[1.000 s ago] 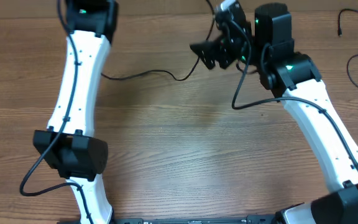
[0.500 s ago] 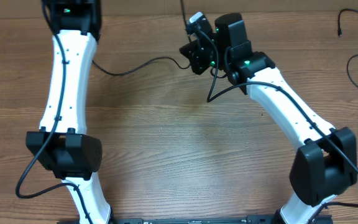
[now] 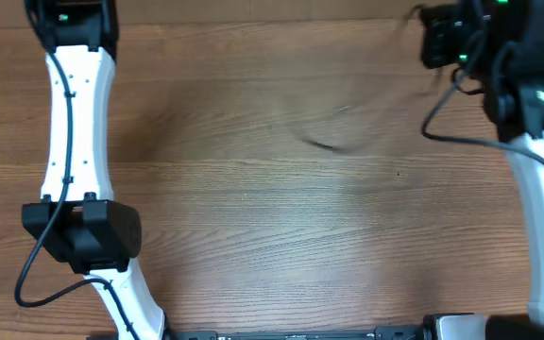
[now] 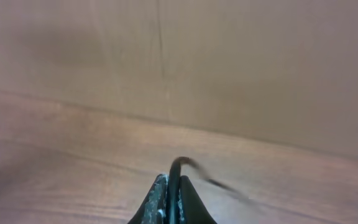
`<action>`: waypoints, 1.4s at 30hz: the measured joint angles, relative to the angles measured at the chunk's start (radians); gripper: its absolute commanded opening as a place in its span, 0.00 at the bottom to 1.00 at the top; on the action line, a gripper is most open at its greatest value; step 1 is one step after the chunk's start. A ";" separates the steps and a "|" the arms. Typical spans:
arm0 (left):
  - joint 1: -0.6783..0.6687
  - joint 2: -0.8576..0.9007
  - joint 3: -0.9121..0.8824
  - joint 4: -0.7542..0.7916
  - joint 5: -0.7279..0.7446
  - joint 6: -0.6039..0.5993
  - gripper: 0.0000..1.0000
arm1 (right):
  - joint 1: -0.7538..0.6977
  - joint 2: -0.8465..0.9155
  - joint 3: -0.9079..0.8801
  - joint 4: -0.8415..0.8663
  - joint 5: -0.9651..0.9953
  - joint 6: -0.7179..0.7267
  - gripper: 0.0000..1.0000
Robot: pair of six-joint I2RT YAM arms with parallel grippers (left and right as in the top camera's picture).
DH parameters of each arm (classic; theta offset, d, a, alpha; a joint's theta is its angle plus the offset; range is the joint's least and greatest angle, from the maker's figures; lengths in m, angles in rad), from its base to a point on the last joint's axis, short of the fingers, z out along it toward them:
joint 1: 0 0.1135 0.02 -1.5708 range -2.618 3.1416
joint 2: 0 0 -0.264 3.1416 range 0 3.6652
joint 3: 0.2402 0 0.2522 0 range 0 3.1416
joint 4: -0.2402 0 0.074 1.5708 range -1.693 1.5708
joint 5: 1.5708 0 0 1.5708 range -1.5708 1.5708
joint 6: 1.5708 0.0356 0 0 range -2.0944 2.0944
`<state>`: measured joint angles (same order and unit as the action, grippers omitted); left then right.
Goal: Untangle cables
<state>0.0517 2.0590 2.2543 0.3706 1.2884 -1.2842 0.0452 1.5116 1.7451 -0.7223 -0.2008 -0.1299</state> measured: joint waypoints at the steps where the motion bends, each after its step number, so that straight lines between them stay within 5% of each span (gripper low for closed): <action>1: 0.007 0.000 0.000 -0.058 -0.065 0.011 1.00 | 0.000 -0.010 0.002 -0.004 0.000 0.000 0.04; 7: 0.019 -0.002 0.000 -0.246 -0.525 0.150 1.00 | 0.002 -0.010 0.003 -0.026 0.000 0.003 0.04; 17: -0.086 0.001 0.009 -1.007 -1.335 0.705 1.00 | 0.002 -0.007 0.003 -0.068 0.061 0.042 0.04; 24: -0.194 0.001 0.009 -1.341 -1.746 0.882 1.00 | -0.008 -0.006 0.005 -0.204 0.330 0.162 0.04; 28: -0.200 0.001 0.009 -1.463 -1.809 0.914 1.00 | -0.057 0.006 0.081 -0.303 0.459 0.206 0.06; 35: -0.201 -0.010 0.009 -1.491 -1.693 0.933 1.00 | -0.222 0.008 0.396 -0.296 0.510 0.237 0.15; 42: -0.212 -0.091 0.009 -1.531 -1.627 0.949 1.00 | -0.487 -0.010 0.480 -0.163 0.510 0.234 0.07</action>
<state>-0.1600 1.9682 2.2631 -1.1606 -0.3386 -0.3351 -0.4419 1.5013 2.2250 -0.8856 0.3092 0.1043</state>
